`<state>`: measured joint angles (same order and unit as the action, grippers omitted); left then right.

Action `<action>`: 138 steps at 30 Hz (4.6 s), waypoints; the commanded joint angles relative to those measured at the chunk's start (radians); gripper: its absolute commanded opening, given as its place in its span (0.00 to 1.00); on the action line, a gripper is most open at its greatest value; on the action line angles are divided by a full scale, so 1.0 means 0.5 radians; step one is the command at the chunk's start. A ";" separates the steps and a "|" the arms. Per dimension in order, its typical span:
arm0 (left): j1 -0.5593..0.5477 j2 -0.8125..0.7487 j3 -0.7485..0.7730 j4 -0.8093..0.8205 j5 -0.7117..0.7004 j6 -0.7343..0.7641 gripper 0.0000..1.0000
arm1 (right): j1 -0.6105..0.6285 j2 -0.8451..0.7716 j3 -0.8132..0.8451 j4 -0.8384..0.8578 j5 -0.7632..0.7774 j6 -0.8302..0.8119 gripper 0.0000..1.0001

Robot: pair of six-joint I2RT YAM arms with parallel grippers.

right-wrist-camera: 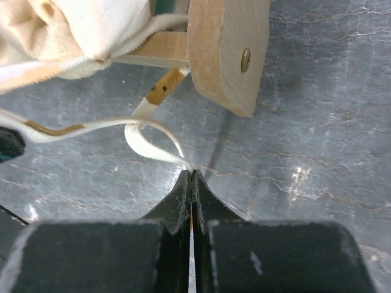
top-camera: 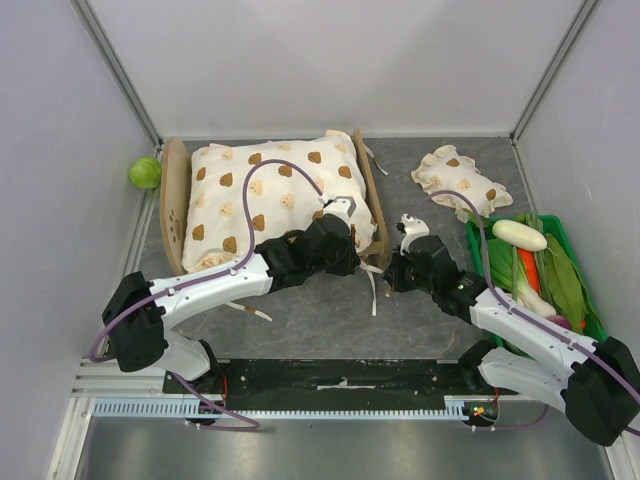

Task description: Set up the pet bed

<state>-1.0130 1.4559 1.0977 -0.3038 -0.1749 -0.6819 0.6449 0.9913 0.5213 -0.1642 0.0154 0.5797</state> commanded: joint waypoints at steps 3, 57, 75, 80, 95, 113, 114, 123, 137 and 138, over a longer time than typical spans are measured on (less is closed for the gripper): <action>0.017 -0.031 0.090 -0.046 0.110 0.100 0.02 | -0.007 0.055 0.286 -0.267 0.116 -0.401 0.00; 0.007 0.049 -0.122 0.273 0.540 0.121 0.02 | 0.204 0.377 0.071 0.543 0.371 1.458 0.00; 0.007 -0.295 -0.312 0.255 0.356 0.097 0.54 | 0.217 0.321 -0.070 0.586 0.258 1.335 0.00; 0.007 -0.304 -0.339 0.236 0.329 0.060 0.53 | 0.214 0.355 -0.058 0.626 0.245 1.341 0.00; 0.007 -0.301 -0.609 0.380 0.114 -0.161 0.52 | 0.214 0.358 -0.058 0.635 0.196 1.323 0.00; 0.023 -0.117 -0.484 0.470 0.138 -0.259 0.38 | 0.214 0.331 -0.049 0.623 0.184 1.304 0.00; 0.029 -0.111 -0.480 0.470 0.141 -0.259 0.38 | 0.217 0.328 -0.049 0.623 0.187 1.304 0.00; 0.038 -0.056 -0.450 0.467 0.181 -0.250 0.25 | 0.214 0.309 -0.049 0.620 0.181 1.298 0.00; 0.044 -0.040 -0.453 0.513 0.230 -0.222 0.02 | 0.214 0.297 -0.055 0.601 0.181 1.292 0.00; 0.044 -0.043 -0.456 0.516 0.227 -0.222 0.02 | 0.214 0.297 -0.052 0.601 0.181 1.292 0.00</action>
<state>-0.9951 1.4296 0.8371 -0.0944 -0.0685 -0.7845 0.7490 1.1595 0.4850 0.1196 0.1055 1.2369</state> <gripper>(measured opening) 0.026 0.004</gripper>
